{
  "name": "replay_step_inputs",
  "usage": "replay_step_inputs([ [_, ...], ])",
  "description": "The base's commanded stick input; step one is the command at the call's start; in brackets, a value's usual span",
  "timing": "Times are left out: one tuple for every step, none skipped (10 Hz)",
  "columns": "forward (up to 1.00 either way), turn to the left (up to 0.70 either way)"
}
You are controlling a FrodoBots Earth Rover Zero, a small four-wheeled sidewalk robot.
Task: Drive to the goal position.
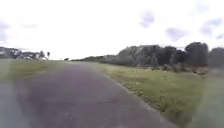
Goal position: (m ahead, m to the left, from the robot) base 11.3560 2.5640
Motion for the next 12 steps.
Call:
replay_step_inputs([
  [0.70,0.35],
  [0.70,0.35],
  [0.70,0.35],
  [0.70,0.35],
  [0.70,0.35],
  [0.70,0.35],
  [0.70,0.35],
  [0.70,0.35],
  [0.70,0.35],
  [0.70,0.35],
  [0.70,0.35],
  [0.70,0.35],
])
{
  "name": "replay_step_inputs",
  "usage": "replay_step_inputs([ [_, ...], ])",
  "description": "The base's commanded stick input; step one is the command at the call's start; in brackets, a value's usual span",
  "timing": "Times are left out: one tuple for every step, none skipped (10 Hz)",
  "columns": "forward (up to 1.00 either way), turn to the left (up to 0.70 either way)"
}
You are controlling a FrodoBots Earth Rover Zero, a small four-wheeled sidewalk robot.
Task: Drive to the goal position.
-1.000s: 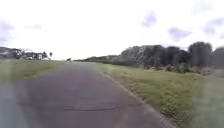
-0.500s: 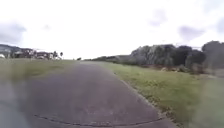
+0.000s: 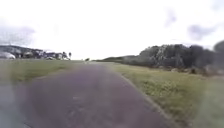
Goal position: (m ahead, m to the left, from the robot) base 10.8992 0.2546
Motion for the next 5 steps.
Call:
replay_step_inputs([
  [0.70,0.35],
  [0.70,0.35],
  [0.70,0.20],
  [0.70,0.11],
  [0.70,0.07],
])
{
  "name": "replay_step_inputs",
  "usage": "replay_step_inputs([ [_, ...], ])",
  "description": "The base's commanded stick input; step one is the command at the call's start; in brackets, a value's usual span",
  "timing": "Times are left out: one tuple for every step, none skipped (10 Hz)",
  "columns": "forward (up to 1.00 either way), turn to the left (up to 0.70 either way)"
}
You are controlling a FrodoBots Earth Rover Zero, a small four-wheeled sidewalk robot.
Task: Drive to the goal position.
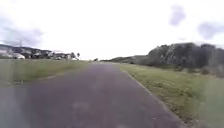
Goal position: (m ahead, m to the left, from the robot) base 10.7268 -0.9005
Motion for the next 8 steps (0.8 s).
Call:
replay_step_inputs([
  [0.70,0.04],
  [0.70,0.02],
  [0.70,0.02],
  [0.70,0.03],
  [0.70,0.13],
  [0.70,0.22],
  [0.70,0.24],
  [0.70,0.35],
])
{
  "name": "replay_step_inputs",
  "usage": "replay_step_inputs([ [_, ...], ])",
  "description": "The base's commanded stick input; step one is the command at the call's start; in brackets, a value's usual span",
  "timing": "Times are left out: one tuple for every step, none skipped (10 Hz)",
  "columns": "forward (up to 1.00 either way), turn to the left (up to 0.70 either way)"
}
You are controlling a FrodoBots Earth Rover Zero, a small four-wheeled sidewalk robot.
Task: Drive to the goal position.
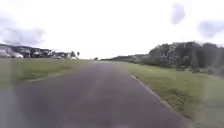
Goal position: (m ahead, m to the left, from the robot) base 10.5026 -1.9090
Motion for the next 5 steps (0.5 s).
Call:
replay_step_inputs([
  [0.70,0.35],
  [0.70,0.35],
  [0.70,0.35],
  [0.70,0.35],
  [0.70,0.35],
])
